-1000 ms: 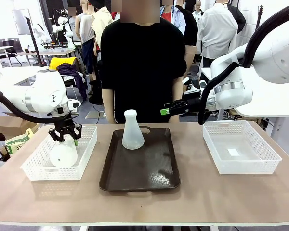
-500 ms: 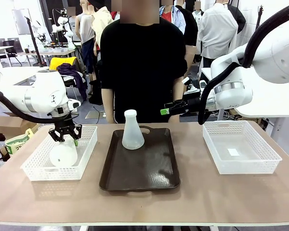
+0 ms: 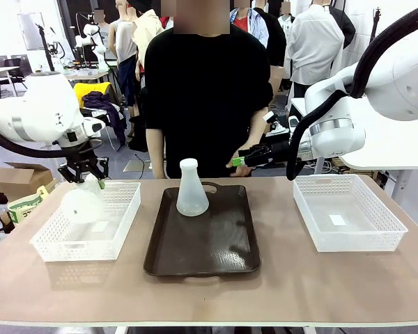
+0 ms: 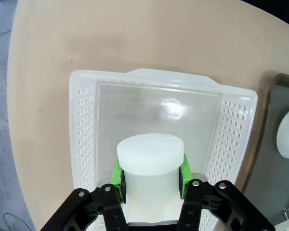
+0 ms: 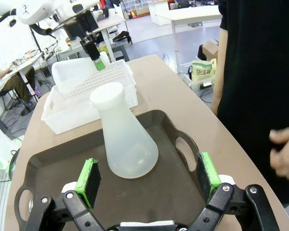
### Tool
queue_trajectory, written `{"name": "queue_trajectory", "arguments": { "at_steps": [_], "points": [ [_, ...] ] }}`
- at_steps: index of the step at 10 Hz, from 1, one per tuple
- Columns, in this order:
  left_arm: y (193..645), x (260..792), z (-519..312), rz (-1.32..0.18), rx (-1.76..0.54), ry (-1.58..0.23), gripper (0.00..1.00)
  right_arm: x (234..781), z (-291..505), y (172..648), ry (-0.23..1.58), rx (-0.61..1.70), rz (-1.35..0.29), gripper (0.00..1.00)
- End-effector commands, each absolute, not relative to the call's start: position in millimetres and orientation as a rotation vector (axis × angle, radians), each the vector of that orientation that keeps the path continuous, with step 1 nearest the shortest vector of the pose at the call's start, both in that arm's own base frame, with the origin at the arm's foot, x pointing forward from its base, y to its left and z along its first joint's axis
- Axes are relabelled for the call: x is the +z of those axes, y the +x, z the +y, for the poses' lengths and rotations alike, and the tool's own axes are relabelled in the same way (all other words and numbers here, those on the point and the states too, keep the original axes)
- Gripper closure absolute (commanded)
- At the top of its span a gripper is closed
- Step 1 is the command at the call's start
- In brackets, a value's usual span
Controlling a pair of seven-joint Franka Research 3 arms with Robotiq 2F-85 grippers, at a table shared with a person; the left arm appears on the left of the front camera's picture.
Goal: Prepare the laboratory tools.
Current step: Place the picked Big flask upright in the Handle tray as directed by the person.
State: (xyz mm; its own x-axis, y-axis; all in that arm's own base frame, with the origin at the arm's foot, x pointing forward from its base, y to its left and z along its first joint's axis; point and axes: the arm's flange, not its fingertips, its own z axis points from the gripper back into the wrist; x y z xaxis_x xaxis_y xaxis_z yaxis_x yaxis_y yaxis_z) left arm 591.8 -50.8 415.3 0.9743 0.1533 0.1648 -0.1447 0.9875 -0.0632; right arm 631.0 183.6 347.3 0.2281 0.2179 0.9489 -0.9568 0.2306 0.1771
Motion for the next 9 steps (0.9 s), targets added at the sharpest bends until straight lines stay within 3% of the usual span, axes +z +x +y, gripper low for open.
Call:
{"name": "queue_trajectory", "arguments": {
  "at_steps": [1, 9],
  "points": [
    [576, 431, -41, -0.142, 0.120, -0.113, 1.00, 347, 183, 630, 0.969, 1.023, -0.968, 0.00],
    [494, 502, -60, -0.348, -0.030, -0.140, 1.00, 347, 183, 630, 0.969, 1.023, -0.968, 0.00]
  ]
}}
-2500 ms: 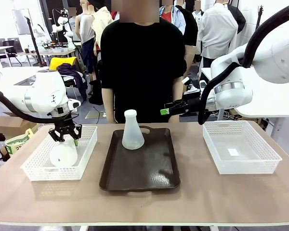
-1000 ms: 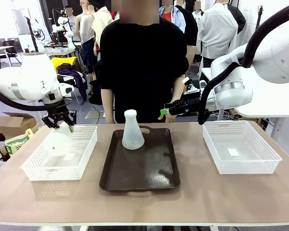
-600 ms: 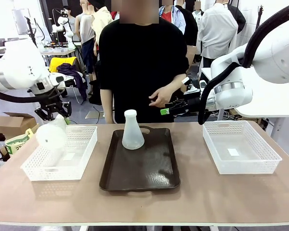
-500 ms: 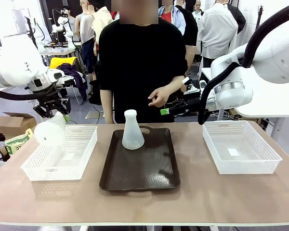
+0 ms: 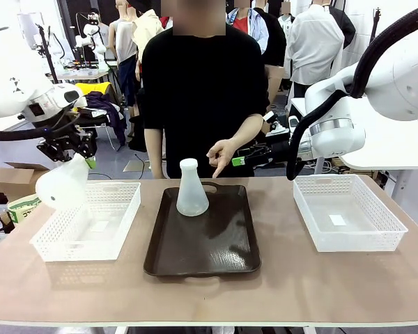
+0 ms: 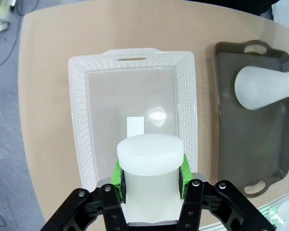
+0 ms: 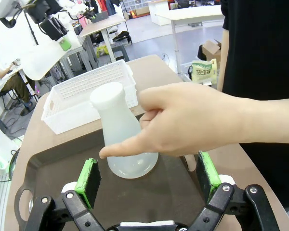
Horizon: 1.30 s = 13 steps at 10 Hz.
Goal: Prepare the laboratory tools.
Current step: Place the picked Big flask upright in the Handle tray as directed by the person.
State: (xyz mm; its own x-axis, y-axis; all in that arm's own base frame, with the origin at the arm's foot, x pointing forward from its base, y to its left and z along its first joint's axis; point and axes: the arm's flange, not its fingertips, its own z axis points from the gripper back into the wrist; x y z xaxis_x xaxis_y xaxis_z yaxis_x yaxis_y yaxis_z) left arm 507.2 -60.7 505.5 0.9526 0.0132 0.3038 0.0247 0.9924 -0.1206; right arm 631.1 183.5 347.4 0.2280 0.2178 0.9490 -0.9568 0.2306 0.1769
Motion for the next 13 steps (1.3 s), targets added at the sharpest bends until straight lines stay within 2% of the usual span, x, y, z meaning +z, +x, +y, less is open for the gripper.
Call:
{"name": "queue_trajectory", "arguments": {
  "at_steps": [1, 4, 6, 13],
  "points": [
    [484, 506, -66, -0.370, -0.058, -0.141, 1.00, 347, 183, 630, 0.969, 1.023, -0.968, 0.00],
    [466, 514, -81, -0.448, -0.119, -0.198, 1.00, 347, 183, 630, 0.969, 1.023, -0.968, 0.00],
    [471, 519, -85, -0.410, -0.090, -0.150, 1.00, 347, 183, 630, 0.969, 1.023, -0.968, 0.00],
    [469, 515, -86, -0.413, -0.089, -0.155, 1.00, 347, 183, 630, 0.969, 1.023, -0.968, 0.00]
  ]
}}
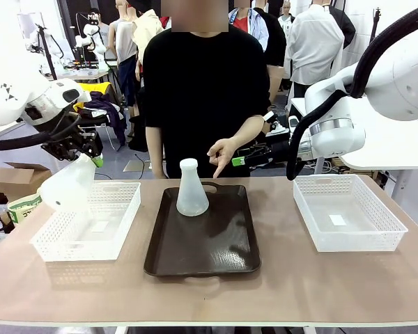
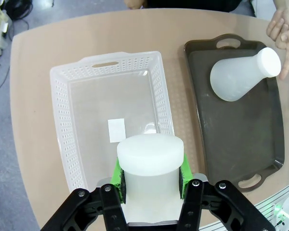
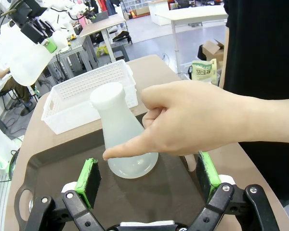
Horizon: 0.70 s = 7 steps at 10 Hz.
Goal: Prepare the laboratory tools.
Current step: Place the picked Big flask upright in the Handle tray as directed by the person.
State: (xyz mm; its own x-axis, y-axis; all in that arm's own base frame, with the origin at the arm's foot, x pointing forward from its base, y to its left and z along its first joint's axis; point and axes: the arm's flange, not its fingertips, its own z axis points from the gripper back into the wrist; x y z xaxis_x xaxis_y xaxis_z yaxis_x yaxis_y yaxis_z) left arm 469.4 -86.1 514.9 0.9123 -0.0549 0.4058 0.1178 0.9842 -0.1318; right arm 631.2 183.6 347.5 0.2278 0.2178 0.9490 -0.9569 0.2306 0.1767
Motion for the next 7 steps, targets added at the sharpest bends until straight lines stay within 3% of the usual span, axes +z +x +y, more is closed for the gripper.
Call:
{"name": "queue_trajectory", "arguments": {
  "at_steps": [1, 4, 7],
  "points": [
    [467, 526, -100, -0.455, -0.186, -0.102, 1.00, 347, 183, 630, 0.969, 1.023, -0.968, 0.00],
    [443, 558, -178, -0.621, -0.532, -0.297, 1.00, 347, 183, 630, 0.969, 1.023, -0.968, 0.00],
    [424, 567, -212, -0.865, -0.708, -0.456, 1.00, 347, 183, 630, 0.969, 1.023, -0.968, 0.00]
  ]
}}
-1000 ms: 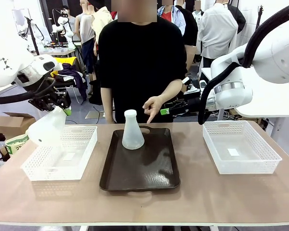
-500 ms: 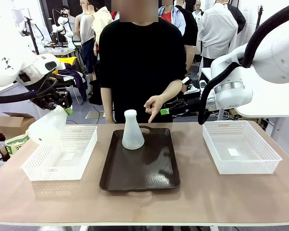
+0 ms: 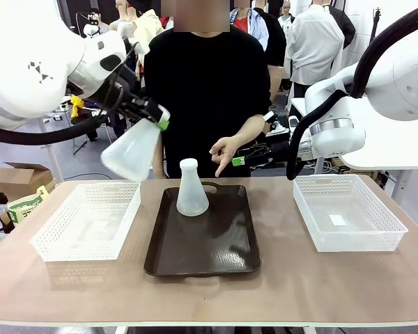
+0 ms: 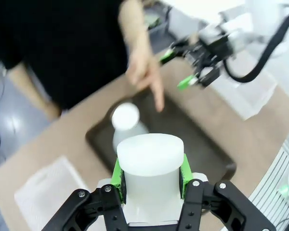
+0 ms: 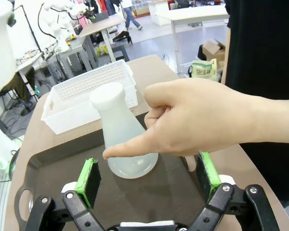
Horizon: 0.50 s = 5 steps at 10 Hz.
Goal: Prepare the laboratory tools.
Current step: Place the picked Big flask upright in the Handle tray as directed by the person.
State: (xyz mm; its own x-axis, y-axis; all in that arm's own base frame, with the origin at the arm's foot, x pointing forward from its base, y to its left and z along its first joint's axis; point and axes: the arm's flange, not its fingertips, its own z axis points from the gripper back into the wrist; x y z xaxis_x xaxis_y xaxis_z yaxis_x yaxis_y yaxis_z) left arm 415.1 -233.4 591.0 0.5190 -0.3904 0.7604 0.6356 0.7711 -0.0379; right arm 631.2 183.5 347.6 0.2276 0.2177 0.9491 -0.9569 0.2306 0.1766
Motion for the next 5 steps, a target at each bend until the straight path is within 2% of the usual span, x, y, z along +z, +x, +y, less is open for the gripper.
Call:
{"name": "queue_trajectory", "arguments": {
  "at_steps": [1, 2, 3, 5],
  "points": [
    [424, 564, -220, -0.959, -0.783, -0.522, 1.00, 347, 183, 630, 0.969, 1.023, -0.968, 0.00],
    [419, 561, -229, -1.072, -0.903, -0.604, 1.00, 347, 183, 630, 0.969, 1.023, -0.968, 0.00],
    [416, 559, -233, -1.109, -0.933, -0.690, 1.00, 347, 183, 630, 0.969, 1.023, -0.968, 0.00],
    [415, 555, -234, -1.094, -0.926, -0.751, 1.00, 347, 183, 630, 0.969, 1.023, -0.968, 0.00]
  ]
}}
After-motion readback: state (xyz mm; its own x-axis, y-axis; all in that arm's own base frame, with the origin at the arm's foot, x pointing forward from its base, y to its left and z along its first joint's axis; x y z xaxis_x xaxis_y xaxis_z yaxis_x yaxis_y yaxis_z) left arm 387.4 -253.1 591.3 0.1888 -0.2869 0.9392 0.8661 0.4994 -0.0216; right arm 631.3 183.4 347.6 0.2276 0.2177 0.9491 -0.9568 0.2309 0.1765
